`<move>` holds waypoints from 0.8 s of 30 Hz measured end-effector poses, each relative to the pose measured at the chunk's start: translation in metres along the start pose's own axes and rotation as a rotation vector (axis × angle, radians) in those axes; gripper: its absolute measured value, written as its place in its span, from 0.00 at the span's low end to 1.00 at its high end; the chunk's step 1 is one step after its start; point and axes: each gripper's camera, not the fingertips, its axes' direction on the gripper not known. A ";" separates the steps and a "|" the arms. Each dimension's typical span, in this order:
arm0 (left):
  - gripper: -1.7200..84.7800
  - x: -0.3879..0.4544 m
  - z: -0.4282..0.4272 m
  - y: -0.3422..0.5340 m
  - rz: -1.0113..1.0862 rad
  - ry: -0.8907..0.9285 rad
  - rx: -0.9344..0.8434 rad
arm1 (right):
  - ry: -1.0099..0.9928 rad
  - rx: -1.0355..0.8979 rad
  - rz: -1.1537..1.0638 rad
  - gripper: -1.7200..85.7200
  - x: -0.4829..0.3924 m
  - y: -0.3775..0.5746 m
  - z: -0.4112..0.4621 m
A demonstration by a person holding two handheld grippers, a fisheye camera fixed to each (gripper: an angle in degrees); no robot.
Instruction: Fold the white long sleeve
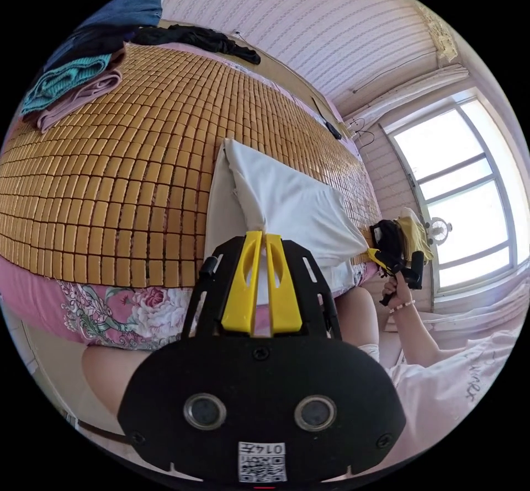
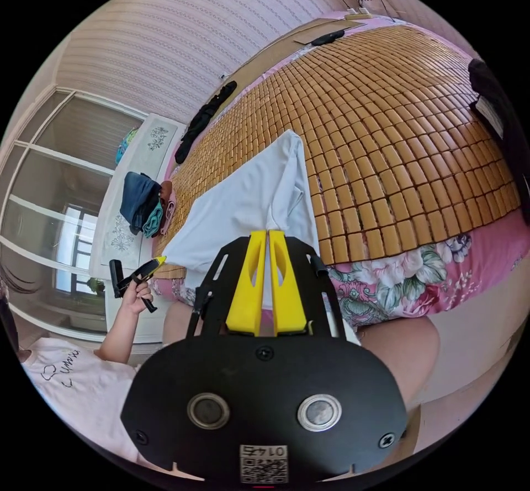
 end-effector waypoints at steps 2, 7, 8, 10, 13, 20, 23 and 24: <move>0.01 0.004 -0.011 0.006 0.005 0.035 0.007 | -0.025 -0.002 0.000 0.02 -0.007 0.002 -0.005; 0.01 0.011 -0.026 0.027 0.009 0.087 -0.014 | -0.058 -0.062 0.023 0.02 -0.026 0.006 -0.003; 0.01 0.010 -0.023 0.032 0.011 0.063 -0.032 | -0.037 -0.106 0.031 0.02 -0.029 0.007 0.004; 0.01 0.003 -0.008 0.041 0.006 -0.001 -0.074 | 0.022 -0.173 0.053 0.02 -0.029 0.007 0.023; 0.01 -0.022 0.035 0.059 -0.066 -0.095 -0.161 | 0.080 -0.268 0.096 0.02 -0.029 0.008 0.061; 0.01 -0.008 0.049 0.096 -0.001 -0.292 -0.112 | 0.313 -0.226 -0.083 0.02 -0.107 0.012 0.082; 0.01 0.023 0.052 0.118 0.120 -0.300 -0.085 | 0.370 -0.255 -0.322 0.02 -0.169 0.012 0.108; 0.01 0.040 0.059 0.126 0.189 -0.311 -0.087 | 0.383 -0.285 -0.411 0.02 -0.194 0.011 0.124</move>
